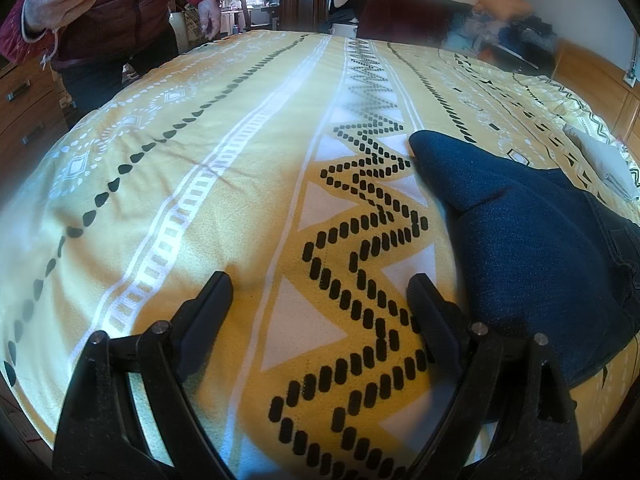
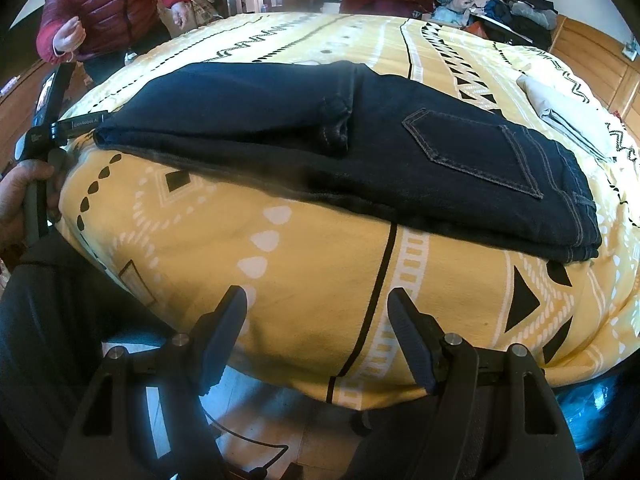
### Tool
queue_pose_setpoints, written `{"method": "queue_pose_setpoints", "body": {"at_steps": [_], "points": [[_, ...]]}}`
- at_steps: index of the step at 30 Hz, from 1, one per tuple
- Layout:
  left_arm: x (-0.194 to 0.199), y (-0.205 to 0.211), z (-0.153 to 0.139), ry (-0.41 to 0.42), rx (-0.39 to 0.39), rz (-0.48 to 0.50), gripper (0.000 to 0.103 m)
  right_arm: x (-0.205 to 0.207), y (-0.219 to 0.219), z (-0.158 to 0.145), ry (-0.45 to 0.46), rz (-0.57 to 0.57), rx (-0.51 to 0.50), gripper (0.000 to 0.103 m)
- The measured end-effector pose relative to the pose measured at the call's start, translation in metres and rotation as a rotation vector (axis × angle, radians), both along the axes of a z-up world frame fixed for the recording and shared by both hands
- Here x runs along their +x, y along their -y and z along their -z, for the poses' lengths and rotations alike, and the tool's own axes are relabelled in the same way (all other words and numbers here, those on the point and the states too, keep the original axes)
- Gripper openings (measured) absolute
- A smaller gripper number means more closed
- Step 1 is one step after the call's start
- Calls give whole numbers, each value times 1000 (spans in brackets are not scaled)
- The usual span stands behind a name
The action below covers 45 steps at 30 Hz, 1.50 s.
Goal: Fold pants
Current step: 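Fold the jeans over once more with the right gripper toward the back pocket, then move both grippers to the folded jeans edge and close on it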
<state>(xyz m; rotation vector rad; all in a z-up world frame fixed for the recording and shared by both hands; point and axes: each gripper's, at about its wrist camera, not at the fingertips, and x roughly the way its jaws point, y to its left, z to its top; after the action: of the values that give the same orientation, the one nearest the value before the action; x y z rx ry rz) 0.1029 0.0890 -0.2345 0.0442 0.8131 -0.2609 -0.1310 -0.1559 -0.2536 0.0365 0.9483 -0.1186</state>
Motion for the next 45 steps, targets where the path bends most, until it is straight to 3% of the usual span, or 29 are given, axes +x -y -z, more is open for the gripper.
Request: {"method": "queue_pose_setpoints", "body": {"at_steps": [15, 23, 28, 34, 38, 45], "points": [[1, 0, 0, -1, 0, 2, 90, 1, 0, 2, -6, -7, -7, 75], [0, 2, -4, 4, 15, 6, 89, 1, -14, -9, 24, -62, -71, 75], [-6, 8, -17, 29, 41, 0, 89, 8, -37, -22, 63, -134, -132, 75], [-5, 29, -34, 122, 112, 0, 91, 39, -70, -46, 136, -222, -164, 75], [3, 33, -15, 88, 152, -18, 91, 65, -89, -56, 169, -239, -130, 75], [8, 22, -10, 39, 112, -56, 91, 82, -110, -47, 144, -250, -85, 75]]}}
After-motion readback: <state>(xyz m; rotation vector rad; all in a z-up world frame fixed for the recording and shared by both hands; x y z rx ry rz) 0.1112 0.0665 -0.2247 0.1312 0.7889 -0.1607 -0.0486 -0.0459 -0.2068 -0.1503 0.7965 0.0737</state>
